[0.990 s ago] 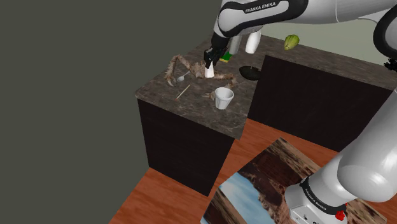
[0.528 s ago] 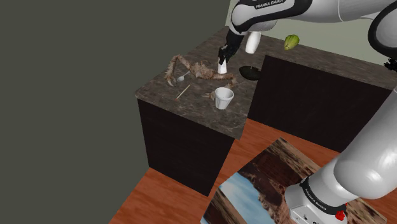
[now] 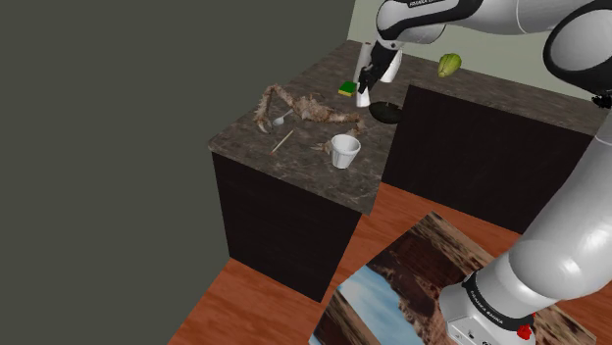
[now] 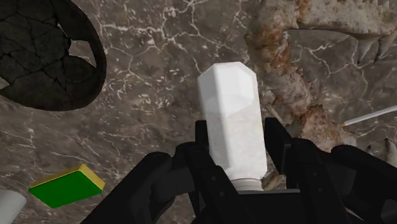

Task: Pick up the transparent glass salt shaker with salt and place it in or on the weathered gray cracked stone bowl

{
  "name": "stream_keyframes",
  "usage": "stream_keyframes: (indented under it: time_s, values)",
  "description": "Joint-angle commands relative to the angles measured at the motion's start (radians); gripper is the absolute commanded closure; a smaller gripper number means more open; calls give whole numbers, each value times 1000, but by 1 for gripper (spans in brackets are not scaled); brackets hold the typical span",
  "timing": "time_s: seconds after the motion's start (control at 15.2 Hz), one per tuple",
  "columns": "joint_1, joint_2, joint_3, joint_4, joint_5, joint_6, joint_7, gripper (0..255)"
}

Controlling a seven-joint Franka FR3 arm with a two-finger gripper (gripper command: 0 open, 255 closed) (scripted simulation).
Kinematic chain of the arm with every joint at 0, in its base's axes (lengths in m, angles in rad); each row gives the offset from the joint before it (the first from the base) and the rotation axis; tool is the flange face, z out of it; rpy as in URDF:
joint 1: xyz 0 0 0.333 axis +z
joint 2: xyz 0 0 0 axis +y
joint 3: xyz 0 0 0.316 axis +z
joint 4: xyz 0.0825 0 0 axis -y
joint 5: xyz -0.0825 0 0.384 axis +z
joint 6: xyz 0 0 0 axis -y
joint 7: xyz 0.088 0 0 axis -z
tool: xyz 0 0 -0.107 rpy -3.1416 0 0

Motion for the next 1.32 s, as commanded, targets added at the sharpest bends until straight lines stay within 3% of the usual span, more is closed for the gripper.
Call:
stream_keyframes:
  time_s: [0.0, 0.59, 0.86, 0.99, 1.25]
  values:
    - [-35, 30, -13, 45, 17, -19, -54, 255]
    - [-178, 202, -50, 314, 80, -134, -233, 255]
    - [-250, 317, -56, 500, 105, -214, -296, 255]
    - [-294, 402, -57, 643, 118, -276, -325, 255]
    - [-290, 397, -56, 580, 120, -219, -333, 255]
